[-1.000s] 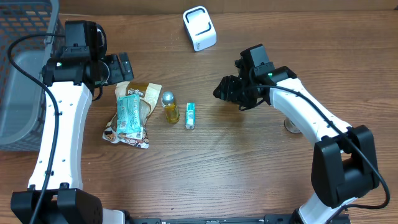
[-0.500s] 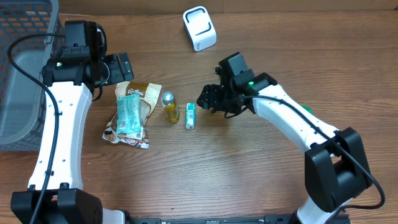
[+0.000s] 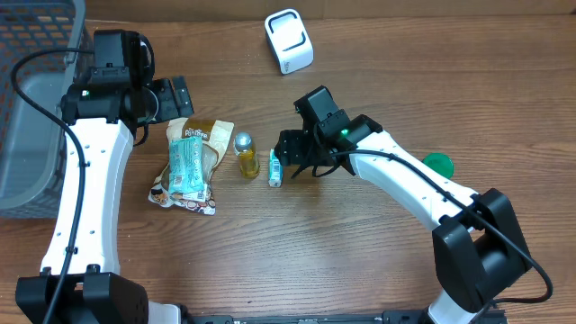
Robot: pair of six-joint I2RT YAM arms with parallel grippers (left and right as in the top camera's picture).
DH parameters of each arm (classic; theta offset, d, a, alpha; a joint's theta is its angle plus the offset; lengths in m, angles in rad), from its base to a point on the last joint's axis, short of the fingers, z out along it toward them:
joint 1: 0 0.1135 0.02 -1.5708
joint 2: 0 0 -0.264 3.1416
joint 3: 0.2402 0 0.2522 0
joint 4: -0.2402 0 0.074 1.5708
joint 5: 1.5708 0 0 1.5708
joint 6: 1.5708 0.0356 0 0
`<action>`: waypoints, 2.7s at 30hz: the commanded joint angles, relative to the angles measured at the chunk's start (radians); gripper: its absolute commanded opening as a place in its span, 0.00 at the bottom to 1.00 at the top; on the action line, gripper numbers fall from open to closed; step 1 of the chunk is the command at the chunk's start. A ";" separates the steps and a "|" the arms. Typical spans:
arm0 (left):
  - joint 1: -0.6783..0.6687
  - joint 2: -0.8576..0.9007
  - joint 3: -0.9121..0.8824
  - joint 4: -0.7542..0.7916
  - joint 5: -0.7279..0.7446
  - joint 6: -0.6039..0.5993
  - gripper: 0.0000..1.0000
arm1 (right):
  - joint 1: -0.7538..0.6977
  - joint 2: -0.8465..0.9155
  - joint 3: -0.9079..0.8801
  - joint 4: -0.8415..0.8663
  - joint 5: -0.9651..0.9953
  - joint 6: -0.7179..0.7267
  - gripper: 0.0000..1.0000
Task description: Scan the item barcode
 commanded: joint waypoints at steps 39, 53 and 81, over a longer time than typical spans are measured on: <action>0.002 0.002 0.022 -0.001 0.005 -0.006 1.00 | 0.098 0.138 -0.003 0.108 0.069 0.105 0.60; 0.002 0.002 0.022 -0.001 0.005 -0.006 1.00 | 0.098 0.171 -0.003 0.107 0.069 0.105 0.35; 0.002 0.002 0.022 -0.001 0.005 -0.006 0.99 | -0.120 0.003 0.012 -0.299 0.170 -0.039 0.04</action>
